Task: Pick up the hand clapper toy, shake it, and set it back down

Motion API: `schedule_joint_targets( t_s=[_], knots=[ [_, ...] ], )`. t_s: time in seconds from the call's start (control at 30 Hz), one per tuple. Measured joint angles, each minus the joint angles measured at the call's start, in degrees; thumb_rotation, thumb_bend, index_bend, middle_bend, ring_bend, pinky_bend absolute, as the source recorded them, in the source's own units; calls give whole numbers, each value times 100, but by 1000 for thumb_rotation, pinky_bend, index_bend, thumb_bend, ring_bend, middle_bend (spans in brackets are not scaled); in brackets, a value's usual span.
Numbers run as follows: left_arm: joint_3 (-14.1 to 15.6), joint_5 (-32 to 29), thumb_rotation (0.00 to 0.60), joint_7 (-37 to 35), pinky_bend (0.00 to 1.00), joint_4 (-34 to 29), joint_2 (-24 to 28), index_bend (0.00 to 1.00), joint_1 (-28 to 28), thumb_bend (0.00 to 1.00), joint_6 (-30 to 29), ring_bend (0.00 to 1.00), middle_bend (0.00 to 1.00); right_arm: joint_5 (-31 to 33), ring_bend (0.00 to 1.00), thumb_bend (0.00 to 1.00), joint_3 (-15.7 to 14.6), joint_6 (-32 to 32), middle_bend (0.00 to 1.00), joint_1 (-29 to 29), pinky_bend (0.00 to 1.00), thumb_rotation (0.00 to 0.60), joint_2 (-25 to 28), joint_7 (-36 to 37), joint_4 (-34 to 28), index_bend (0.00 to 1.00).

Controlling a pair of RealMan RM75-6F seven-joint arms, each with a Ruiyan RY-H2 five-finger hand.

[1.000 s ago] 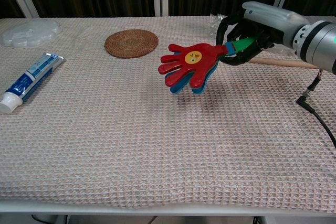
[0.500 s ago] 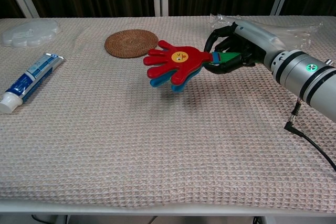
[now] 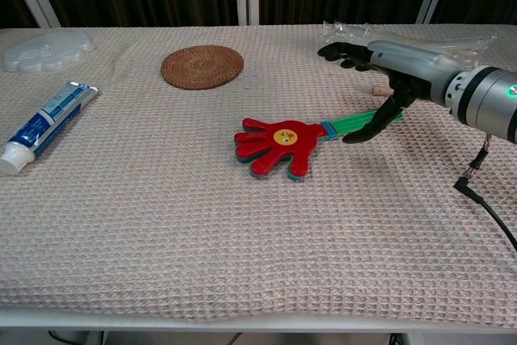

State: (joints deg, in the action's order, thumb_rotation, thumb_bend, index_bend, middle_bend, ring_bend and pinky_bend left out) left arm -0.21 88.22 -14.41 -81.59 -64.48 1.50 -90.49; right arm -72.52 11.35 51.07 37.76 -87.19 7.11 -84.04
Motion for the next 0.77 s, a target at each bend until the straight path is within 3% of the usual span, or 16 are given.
schedule_joint_targets(
  t_s=[0.27, 0.5, 0.6, 0.77],
  knots=[
    [-11, -2, 600, 105, 32, -36, 21, 43, 7, 95, -25, 0, 34, -931, 0, 11, -397, 1799, 0, -846, 0, 600, 735, -606, -462, 0],
    [-41, -20, 600, 436, 32, -90, 55, 42, -3, 95, -39, 0, 34, -1417, 0, 36, -1053, 3725, 0, -2430, 0, 600, 1129, -1922, -225, 0],
    [-52, -22, 600, 773, 31, -77, 57, 43, -12, 94, -48, 0, 34, -1336, 0, 39, -1206, 4081, 0, -2954, 0, 600, 1099, -2046, 29, 0],
    [-55, 17, 600, 1327, 31, -134, 67, 42, -66, 95, -16, 0, 34, -1160, 0, 44, -1234, 4258, 0, -3299, 0, 600, 1009, -1874, 311, 0]
  ],
)
